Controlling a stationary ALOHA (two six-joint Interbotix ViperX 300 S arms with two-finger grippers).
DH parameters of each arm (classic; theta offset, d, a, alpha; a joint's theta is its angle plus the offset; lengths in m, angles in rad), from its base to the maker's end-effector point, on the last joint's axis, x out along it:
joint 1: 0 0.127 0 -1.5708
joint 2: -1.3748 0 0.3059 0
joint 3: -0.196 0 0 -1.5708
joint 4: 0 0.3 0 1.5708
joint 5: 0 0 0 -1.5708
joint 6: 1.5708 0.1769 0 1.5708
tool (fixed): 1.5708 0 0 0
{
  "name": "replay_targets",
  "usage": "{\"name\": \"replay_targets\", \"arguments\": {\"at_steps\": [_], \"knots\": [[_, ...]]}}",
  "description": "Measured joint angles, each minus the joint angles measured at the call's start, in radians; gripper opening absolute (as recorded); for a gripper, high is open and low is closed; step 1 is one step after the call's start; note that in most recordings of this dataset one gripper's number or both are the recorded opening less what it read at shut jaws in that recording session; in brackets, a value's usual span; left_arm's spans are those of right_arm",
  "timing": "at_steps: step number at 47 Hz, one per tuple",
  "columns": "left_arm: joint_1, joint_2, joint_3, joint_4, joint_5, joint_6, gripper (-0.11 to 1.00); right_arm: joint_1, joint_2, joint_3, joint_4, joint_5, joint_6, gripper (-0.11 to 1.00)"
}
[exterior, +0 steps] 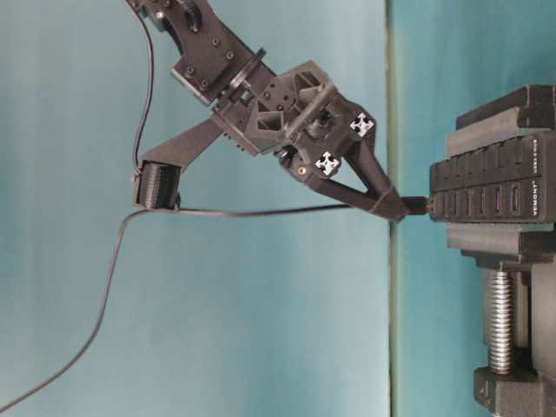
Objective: Insert the USB into the front port of the fixed hub.
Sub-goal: 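Lower the right gripper and grasp the black USB plug, then lift the plug and carry it toward the hub's front ports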
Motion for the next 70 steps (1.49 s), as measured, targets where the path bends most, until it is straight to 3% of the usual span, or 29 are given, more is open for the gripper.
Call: {"name": "replay_targets", "arguments": {"at_steps": [4,40,54,70], "knots": [[0.0,0.0,0.002,0.0,-0.002,0.0,0.0,0.0,0.0,0.0,0.002,0.0,0.0,0.02],[0.0,0.0,0.003,0.0,0.0,-0.025,0.0,0.008,-0.026,0.0,0.017,0.005,0.0,0.02],[0.0,0.0,0.003,-0.002,-0.002,-0.025,0.0,0.032,-0.066,0.0,0.02,0.075,0.0,0.02],[0.0,-0.006,0.003,0.0,-0.002,-0.025,0.0,0.077,-0.121,0.0,0.023,0.104,0.072,0.02]]}}
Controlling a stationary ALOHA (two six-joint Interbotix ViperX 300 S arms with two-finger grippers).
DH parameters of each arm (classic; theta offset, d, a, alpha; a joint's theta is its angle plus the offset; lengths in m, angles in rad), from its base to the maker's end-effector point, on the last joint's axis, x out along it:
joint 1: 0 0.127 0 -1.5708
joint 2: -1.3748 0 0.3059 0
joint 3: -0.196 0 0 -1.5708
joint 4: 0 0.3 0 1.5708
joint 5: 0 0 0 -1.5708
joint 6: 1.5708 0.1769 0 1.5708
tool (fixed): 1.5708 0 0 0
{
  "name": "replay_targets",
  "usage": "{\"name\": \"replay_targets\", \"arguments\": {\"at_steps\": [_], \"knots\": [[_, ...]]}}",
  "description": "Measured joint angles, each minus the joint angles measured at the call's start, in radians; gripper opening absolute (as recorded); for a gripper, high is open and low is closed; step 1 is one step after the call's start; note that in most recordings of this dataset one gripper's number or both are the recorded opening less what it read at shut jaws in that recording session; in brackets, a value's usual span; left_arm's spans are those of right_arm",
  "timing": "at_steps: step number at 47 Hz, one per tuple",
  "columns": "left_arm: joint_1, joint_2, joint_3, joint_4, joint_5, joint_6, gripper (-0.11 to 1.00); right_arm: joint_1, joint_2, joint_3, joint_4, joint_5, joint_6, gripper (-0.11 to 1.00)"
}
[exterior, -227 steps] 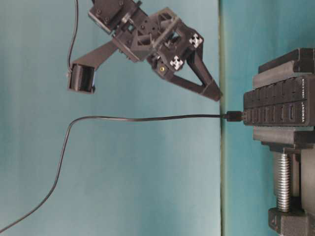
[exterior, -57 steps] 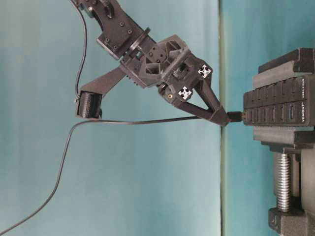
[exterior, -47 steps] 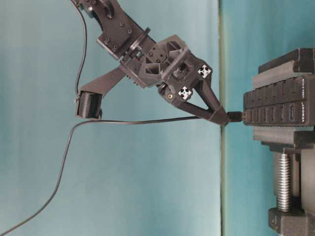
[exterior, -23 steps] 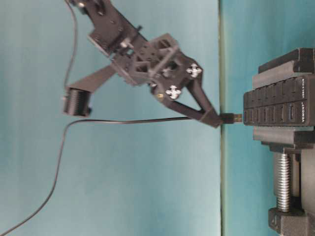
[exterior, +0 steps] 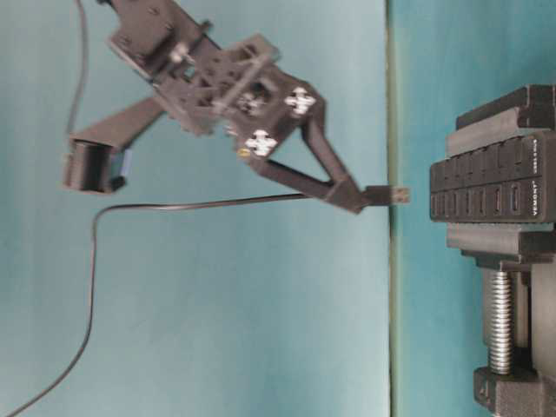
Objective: Insert the USB into the front port of the fixed hub.
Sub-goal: 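Lift the plug and carry it toward the hub's front ports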
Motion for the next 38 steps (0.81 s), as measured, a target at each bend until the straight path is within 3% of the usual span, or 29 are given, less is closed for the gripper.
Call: {"name": "replay_targets", "arguments": {"at_steps": [27,38], "knots": [[0.0,-0.002,0.0,0.0,0.002,0.0,0.0,0.064,-0.046,0.0,0.0,0.041,0.067,0.02],[0.0,-0.002,0.0,0.0,0.0,0.0,0.0,0.095,-0.054,-0.003,0.0,0.055,0.13,0.02]]}}
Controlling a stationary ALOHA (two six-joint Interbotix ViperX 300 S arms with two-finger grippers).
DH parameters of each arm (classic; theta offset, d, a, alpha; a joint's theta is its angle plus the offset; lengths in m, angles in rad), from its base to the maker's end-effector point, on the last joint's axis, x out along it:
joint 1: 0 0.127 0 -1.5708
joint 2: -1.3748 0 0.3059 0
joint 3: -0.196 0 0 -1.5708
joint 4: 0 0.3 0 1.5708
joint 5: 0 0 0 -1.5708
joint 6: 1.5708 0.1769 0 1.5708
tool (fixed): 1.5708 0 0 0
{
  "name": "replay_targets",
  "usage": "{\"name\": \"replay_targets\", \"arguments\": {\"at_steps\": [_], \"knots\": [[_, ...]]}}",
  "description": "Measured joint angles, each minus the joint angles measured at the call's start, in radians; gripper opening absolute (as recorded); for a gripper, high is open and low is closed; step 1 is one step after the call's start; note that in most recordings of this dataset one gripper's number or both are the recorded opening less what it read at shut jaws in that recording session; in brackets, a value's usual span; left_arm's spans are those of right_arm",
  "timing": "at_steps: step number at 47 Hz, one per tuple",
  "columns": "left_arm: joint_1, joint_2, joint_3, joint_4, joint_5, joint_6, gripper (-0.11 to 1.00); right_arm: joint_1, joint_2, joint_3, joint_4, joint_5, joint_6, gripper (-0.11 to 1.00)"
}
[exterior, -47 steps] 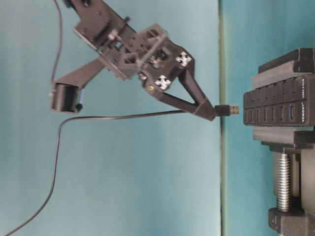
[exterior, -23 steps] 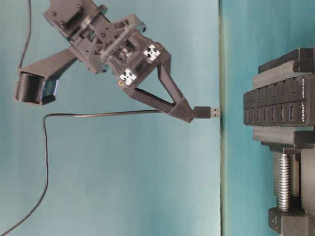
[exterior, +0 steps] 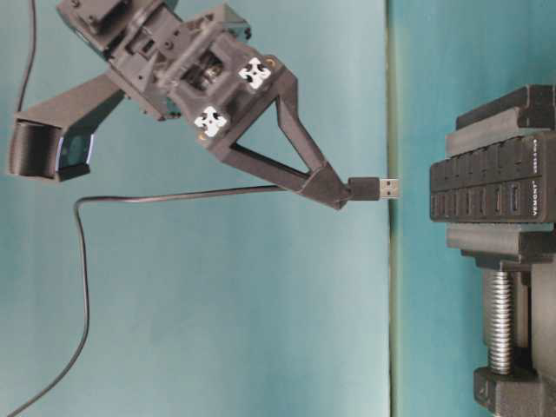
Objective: Insert the USB into the front port of the fixed hub.
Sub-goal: 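Lift the plug and carry it toward the hub's front ports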
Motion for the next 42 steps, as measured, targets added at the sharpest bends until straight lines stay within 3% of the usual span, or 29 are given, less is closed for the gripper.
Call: {"name": "replay_targets", "arguments": {"at_steps": [16,42], "knots": [[0.0,0.0,0.0,0.0,0.0,-0.002,0.0,0.031,0.0,0.0,-0.002,-0.002,0.069,0.02],[0.0,0.0,0.0,-0.002,0.0,-0.002,0.0,0.078,0.015,-0.003,-0.003,-0.003,0.077,0.02]]}}
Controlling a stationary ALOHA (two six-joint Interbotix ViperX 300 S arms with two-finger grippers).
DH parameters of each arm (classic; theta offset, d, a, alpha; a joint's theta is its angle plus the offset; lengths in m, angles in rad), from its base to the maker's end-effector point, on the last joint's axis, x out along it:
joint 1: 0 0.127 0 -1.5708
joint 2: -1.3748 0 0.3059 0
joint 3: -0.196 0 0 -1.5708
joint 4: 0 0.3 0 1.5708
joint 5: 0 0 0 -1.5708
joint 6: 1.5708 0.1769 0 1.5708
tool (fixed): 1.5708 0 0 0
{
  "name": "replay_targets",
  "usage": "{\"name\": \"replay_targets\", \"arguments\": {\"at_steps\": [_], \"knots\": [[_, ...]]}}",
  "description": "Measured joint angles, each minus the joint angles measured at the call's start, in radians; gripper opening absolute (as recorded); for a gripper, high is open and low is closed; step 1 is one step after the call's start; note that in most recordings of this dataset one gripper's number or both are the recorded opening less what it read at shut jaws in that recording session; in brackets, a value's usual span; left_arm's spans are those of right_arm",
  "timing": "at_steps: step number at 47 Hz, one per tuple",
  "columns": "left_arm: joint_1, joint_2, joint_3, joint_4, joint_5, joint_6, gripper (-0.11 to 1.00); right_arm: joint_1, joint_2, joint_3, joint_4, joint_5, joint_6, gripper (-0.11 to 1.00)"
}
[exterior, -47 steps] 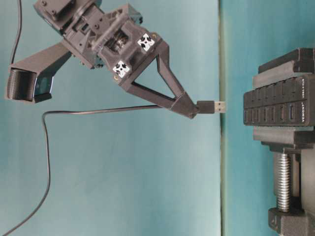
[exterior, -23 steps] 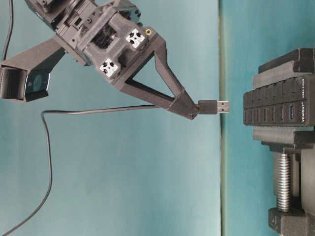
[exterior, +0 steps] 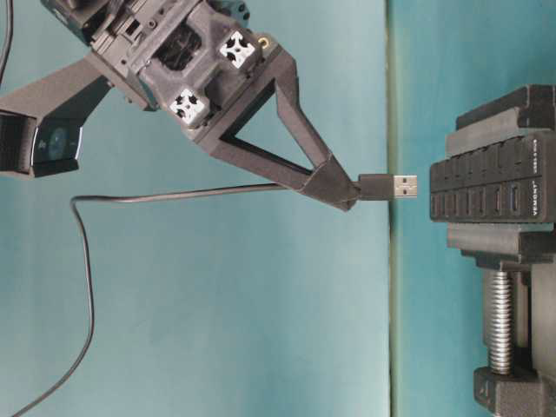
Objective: Insert the USB into the front port of the fixed hub.
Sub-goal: 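Lift the plug and carry it toward the hub's front ports, then align the plug with a front port using the right gripper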
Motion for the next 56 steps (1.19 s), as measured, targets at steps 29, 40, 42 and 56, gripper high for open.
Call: {"name": "replay_targets", "arguments": {"at_steps": [29,40,42,56], "knots": [[0.0,0.0,0.0,0.0,0.0,0.0,0.0,0.017,0.081,-0.005,0.0,-0.055,0.0,0.02],[0.0,0.0,0.0,0.0,0.0,0.0,0.0,0.017,0.103,-0.005,0.0,-0.063,0.0,0.02],[0.0,0.0,0.0,0.0,0.002,0.0,0.0,0.017,0.103,-0.005,0.002,-0.063,0.0,0.02],[0.0,0.0,0.0,0.0,0.0,0.0,0.0,0.012,0.103,-0.003,0.002,-0.063,0.0,0.02]]}}
